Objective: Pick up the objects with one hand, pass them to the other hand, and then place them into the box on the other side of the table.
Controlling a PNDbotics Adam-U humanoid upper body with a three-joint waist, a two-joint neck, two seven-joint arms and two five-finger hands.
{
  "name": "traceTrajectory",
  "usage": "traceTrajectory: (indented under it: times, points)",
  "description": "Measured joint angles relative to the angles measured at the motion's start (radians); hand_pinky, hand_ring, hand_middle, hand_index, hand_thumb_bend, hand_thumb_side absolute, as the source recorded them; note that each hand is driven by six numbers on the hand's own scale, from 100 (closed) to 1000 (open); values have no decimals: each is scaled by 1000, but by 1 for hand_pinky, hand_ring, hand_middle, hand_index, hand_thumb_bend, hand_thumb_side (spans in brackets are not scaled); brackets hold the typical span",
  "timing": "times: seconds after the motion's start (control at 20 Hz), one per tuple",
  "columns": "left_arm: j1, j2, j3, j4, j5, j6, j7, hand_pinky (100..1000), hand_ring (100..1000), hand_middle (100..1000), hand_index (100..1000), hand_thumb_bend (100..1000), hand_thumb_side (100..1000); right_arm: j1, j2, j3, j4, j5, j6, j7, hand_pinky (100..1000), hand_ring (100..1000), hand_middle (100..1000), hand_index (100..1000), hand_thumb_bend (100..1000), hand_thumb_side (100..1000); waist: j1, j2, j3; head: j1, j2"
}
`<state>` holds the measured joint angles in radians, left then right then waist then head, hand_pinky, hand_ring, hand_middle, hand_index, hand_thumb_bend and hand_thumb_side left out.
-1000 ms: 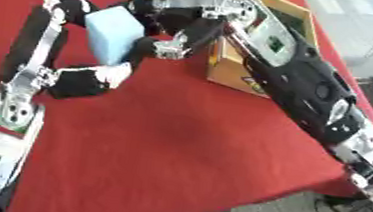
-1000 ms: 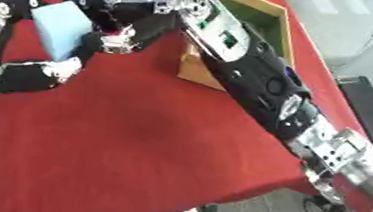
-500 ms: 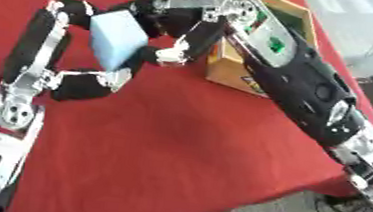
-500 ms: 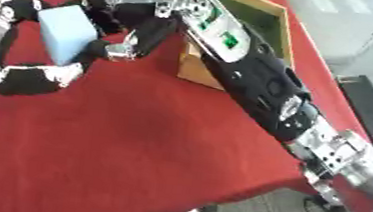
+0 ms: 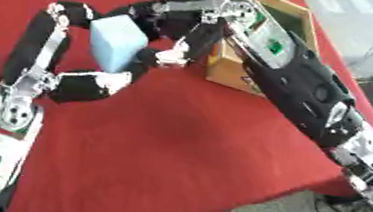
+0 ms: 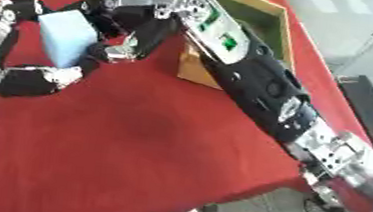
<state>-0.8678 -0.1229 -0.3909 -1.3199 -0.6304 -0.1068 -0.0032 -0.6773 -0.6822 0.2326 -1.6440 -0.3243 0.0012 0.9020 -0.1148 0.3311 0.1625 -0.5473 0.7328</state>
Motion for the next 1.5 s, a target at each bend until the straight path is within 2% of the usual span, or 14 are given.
traceTrajectory:
  times: [0.3, 0.85, 1.0, 1.5]
  points:
    - [6, -10, 0, 13, -26, 33, 61, 731, 725, 621, 808, 707, 479, 1, 0, -4, 0, 0, 3, -1, 863, 857, 385, 436, 100, 216, 3, 0, -1, 3, 3]
    - [16, -14, 4, 47, -32, 69, 122, 733, 727, 622, 817, 719, 521, 0, 2, -10, -13, -6, 1, -2, 862, 855, 384, 434, 100, 216, 3, 0, -2, 1, 4]
    - [16, -16, 5, 51, -32, 69, 125, 736, 729, 624, 820, 750, 548, 0, 2, -11, -13, -6, 2, -2, 861, 855, 384, 434, 100, 217, 4, 0, -3, 1, 4]
    - [25, -15, 5, 56, -32, 49, 115, 739, 730, 626, 818, 774, 571, 0, 3, -28, -13, -27, 11, 3, 862, 855, 384, 435, 100, 222, 10, 0, -8, -5, 12]
